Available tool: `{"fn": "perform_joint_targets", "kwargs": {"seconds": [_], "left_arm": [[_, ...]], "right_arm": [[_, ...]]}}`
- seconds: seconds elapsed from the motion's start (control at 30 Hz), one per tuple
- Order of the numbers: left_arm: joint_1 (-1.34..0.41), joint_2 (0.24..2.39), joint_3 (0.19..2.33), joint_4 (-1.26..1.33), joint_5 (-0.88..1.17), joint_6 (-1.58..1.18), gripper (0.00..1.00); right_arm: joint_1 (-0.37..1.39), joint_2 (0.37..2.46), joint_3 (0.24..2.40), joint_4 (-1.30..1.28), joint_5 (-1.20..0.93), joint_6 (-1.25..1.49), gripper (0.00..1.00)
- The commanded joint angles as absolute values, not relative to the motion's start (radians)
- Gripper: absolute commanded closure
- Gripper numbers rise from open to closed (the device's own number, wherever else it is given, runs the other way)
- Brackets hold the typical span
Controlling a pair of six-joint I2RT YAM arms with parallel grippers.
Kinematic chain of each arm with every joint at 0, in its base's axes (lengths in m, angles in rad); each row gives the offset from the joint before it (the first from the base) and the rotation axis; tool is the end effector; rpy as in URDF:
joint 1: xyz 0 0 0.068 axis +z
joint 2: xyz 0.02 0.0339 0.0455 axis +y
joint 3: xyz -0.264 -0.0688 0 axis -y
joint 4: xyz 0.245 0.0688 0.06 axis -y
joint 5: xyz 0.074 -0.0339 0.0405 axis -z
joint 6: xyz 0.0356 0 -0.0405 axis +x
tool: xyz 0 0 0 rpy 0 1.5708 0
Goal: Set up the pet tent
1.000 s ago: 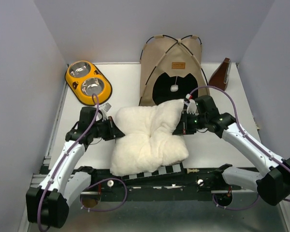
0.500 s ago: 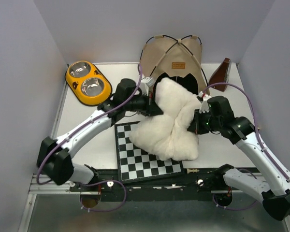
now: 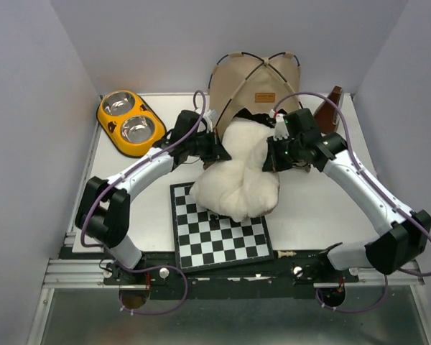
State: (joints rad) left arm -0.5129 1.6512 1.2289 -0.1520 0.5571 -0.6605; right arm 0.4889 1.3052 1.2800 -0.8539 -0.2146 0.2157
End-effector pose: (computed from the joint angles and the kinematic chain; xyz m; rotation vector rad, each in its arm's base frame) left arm 0.3191 -0.2013 0.2743 0.1873 2.3209 -1.2409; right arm 0.2317 0.1319 0.3383 -0.4376 2.4694 0.5649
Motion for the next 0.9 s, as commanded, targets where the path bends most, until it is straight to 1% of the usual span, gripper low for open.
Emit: {"fn": "perform_joint_targets", "kwargs": {"seconds": [0.0,0.13,0.23,0.37,0.47,0.53,0.6,0.67,0.83,0.87], "left_arm": [[-0.541,1.508,1.172,-0.137,0.554,-0.722,1.0],[-0.558,1.534,1.183,-0.109,0.534,-0.716,1.0],[-0.568,1.595,1.251,-0.1,0.526,-0.671,1.0],[-0.574,1.698,1.383,-0.091,0.505,-0.638,1.0],[-0.592,1.776,1.483,-0.084,0.489,-0.585,1.0],[-0.592,1.833,1.579,-0.124,0.465,-0.562,1.0],[-0.594,1.879,1.627,-0.155,0.45,-0.571,1.0],[-0.594,1.891,1.626,-0.144,0.465,-0.592,1.0],[-0.604,1.824,1.533,-0.1,0.485,-0.635,1.0],[-0.607,1.809,1.513,-0.094,0.488,-0.647,1.0]], "right_arm": [[0.492,1.457,1.419,-0.758,-0.345,0.187,0.99],[0.489,1.615,1.529,-0.784,-0.253,0.132,0.99],[0.476,1.663,1.603,-0.773,-0.155,0.123,0.99],[0.404,1.758,1.66,-0.779,-0.202,0.129,0.94],[0.397,1.805,1.693,-0.743,-0.175,0.06,0.93],[0.396,1.86,1.729,-0.777,-0.175,0.02,0.93],[0.396,1.893,1.718,-0.808,-0.237,-0.038,0.97],[0.402,1.898,1.671,-0.831,-0.326,-0.08,0.98],[0.413,1.885,1.583,-0.934,-0.588,-0.135,0.99],[0.413,1.903,1.6,-0.981,-0.654,-0.176,0.99]]}}
